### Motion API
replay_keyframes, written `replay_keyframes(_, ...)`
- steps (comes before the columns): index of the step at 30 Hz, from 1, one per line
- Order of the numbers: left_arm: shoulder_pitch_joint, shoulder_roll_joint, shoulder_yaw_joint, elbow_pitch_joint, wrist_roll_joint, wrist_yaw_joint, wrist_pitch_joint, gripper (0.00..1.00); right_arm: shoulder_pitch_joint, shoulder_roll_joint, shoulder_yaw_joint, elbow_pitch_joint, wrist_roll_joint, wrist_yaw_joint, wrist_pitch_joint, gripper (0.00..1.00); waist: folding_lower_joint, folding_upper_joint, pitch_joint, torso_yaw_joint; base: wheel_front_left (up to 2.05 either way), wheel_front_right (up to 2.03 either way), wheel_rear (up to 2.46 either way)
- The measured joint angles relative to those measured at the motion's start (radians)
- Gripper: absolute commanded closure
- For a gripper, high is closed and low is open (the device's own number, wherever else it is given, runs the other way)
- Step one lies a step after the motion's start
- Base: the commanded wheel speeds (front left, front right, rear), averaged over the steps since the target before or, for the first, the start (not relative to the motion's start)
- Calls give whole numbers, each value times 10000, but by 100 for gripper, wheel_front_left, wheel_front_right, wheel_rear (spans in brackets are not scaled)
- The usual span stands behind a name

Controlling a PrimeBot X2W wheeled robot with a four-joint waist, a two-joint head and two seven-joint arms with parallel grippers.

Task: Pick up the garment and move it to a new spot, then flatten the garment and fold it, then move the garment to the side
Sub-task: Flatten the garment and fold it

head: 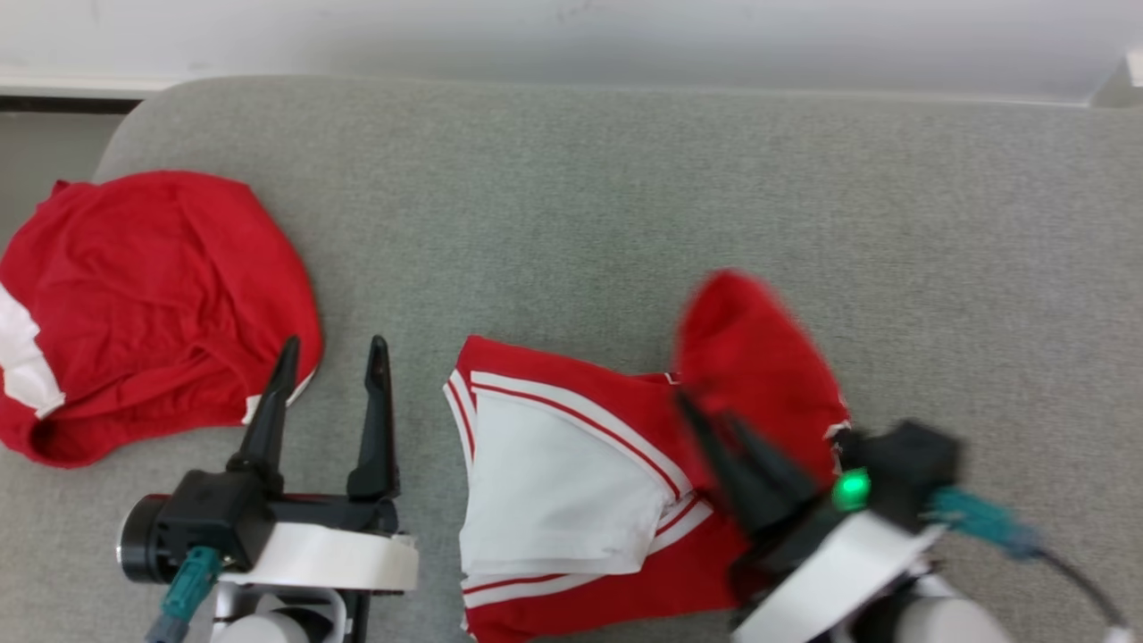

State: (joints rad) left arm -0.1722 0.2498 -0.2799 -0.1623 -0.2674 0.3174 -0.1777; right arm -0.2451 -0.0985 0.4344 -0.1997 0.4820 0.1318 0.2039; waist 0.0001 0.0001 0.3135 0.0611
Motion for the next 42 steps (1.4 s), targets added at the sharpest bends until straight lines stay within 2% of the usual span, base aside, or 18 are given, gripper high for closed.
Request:
replay_keyframes(6, -329, -240, -238, 299, -56, -107, -178, 0, -970, 341, 2458, 1768, 807, 0, -447, 100, 0, 0, 236, 417, 0, 0, 0)
replay_keyframes(14, -675, -500, -420, 800, -98, -267, -435, 0, -2043, 416, 3916, 3672, 1551, 0, -1335, 100, 0, 0, 640, 757, 0, 0, 0)
replay_keyframes(15, -686, -512, -420, 853, -100, -267, -447, 0, -2142, 416, 4029, 3793, 1626, -2, -1494, 80, 0, 0, 657, 757, 0, 0, 0)
replay_keyframes(16, -686, -523, -420, 915, -105, -274, -456, 0, -2227, 418, 4123, 3887, 1747, -2, -1684, 33, 0, 0, 652, 748, 0, 0, 0)
replay_keyframes(17, -686, -531, -407, 945, -127, -278, -495, 0, -2290, 424, 4213, 3933, 1843, -2, -1850, 0, 0, 0, 641, 728, 0, 0, 0)
replay_keyframes(24, -683, -403, -291, 1081, -144, -305, -591, 0, -2880, 359, 4353, 3072, 2119, 0, -3448, 0, 0, 0, 476, 435, 0, 0, 0)
replay_keyframes(27, -642, -286, -240, 1045, -144, -299, -600, 0, -2972, 23, 3522, 2604, 1668, 0, -3954, 0, 0, 0, 356, 263, 0, 0, 0)
replay_keyframes(32, -435, -98, -146, 878, -144, -199, -569, 0, -2477, -671, 665, 2211, 378, 0, -4159, 0, 0, 0, 132, -41, 0, 0, 0)
replay_keyframes(38, -217, 117, 10, 713, -142, -82, -518, 0, -762, -1043, -2713, 1770, -533, 0, -3582, 0, 0, 0, -79, -337, 0, 0, 0)
replay_keyframes(42, -93, 213, 63, 711, -138, -40, -523, 0, 426, -1024, -4245, 1413, -844, 0, -3149, 0, 0, 0, -201, -459, 0, 0, 0)
